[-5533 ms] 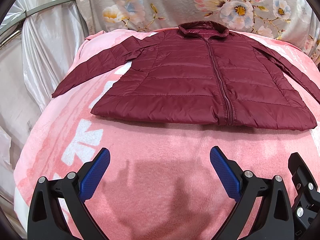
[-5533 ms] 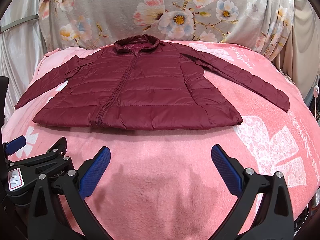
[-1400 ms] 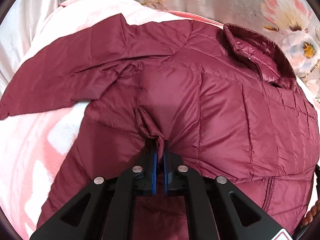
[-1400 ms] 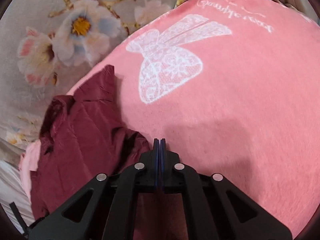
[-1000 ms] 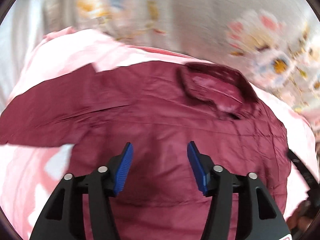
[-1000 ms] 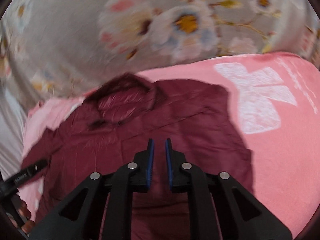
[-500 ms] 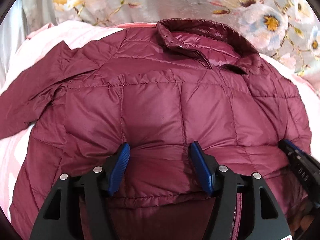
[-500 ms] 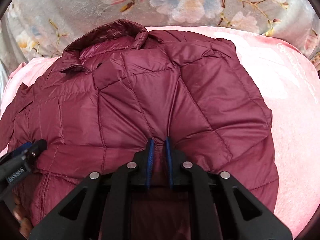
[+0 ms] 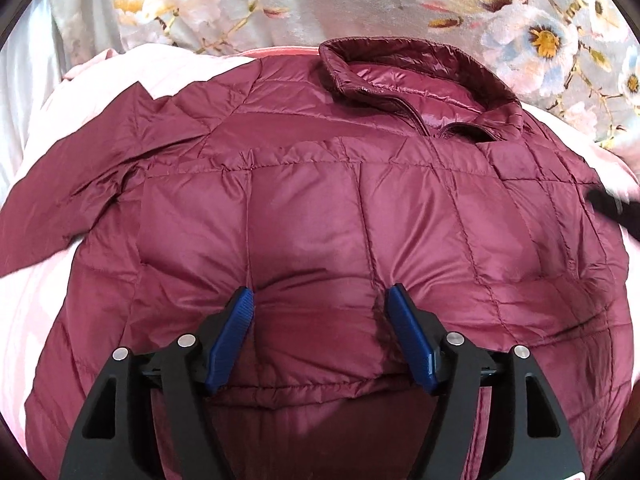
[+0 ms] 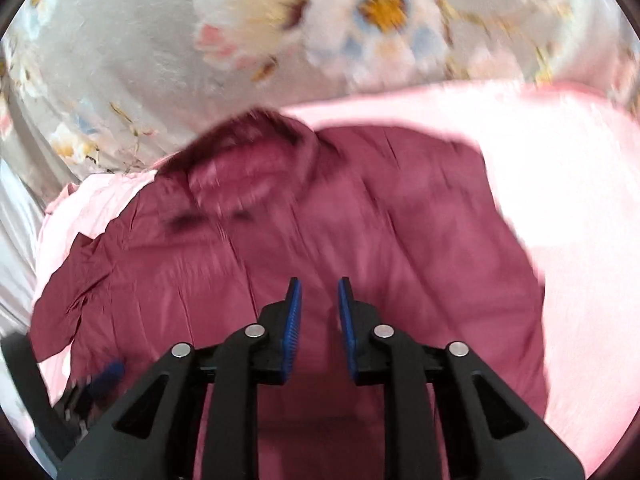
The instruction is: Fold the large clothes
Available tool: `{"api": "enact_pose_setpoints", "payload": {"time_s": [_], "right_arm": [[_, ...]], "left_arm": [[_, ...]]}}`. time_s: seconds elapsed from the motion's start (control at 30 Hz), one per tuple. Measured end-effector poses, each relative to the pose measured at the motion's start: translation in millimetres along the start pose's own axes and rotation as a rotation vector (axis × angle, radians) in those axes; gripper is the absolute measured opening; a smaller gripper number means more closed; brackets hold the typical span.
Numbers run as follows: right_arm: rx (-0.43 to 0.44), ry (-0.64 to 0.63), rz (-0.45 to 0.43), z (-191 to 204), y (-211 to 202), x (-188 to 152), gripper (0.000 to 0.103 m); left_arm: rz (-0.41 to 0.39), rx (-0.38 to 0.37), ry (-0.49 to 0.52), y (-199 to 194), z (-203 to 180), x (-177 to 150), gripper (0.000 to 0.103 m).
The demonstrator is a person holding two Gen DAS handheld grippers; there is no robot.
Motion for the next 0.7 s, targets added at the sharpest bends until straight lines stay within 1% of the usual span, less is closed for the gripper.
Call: {"api": "enact_pose_setpoints", "payload": {"time_s": [0.03,0.1,0.17,0.2,0.23,0.3,0.4,0.5,0.53,0.6,0.67,0.7], "right_arm": [[-0.017,-0.023,0.002,7.2,10.8,8.1,0.021],[-0.015,-0.035,0.038,12.9,30.6,12.4,0.021],[-0.039,-0.051,0.110,15.4,58.5,4.6,0.021],[-0.053,-0.063,0.135,15.8,66.9,-3.9,0.021],[-0.056,-0.078,0.142,15.6,73.3,-13.3,0.021],[-0.061,-0.104,0.100,16.0,68.5,-24.4,0.021],[-0.084,-0.130,0.095,18.8,67.6,-26.9,0.021],[-0.098,-0.135,0.111,19.8,65.7,-21.5,0.022],[-0.096,-0.113,0.116,19.7,59.1,-20.0,0.022],[-0.054,-0.085,0.089,21.1,34.6,-21.6,0.023],[-0.030,-0.099,0.050,30.1,6.9,-28.7,0.034],[-0.023,-0.115,0.030,35.0,-7.6,-34.8,0.042]], "left_arm": [[0.004,-0.002,-0.001,-1.0,-0.4,-1.1,0.068],[0.011,-0.002,0.010,-2.4,-2.3,-4.4,0.069],[0.013,-0.004,0.015,-2.9,-2.0,-7.3,0.069],[0.015,-0.008,0.015,-2.9,-1.2,-8.3,0.069],[0.015,-0.013,0.013,-3.2,-0.1,-9.5,0.069],[0.012,-0.019,0.009,-4.2,0.7,-11.5,0.070],[0.007,-0.021,0.004,-4.1,0.7,-11.7,0.070],[0.012,-0.031,-0.008,-4.7,2.9,-9.7,0.071],[0.018,-0.036,-0.016,-6.3,5.1,-8.8,0.071],[0.028,-0.049,-0.060,-16.8,19.1,-7.0,0.071],[0.014,-0.071,-0.125,-32.4,41.6,-5.4,0.071],[0.004,-0.081,-0.153,-39.6,53.7,-4.7,0.072]]}}
Point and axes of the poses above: each gripper's, at about its wrist camera, not at the fingertips, and y roughly the way its jaws point, z to its left, x to its top, the point moved 1 cm from there along y, roughly the way its jaws point, and after that the axes turned 1 degree about -x, right-handed, at the moved point
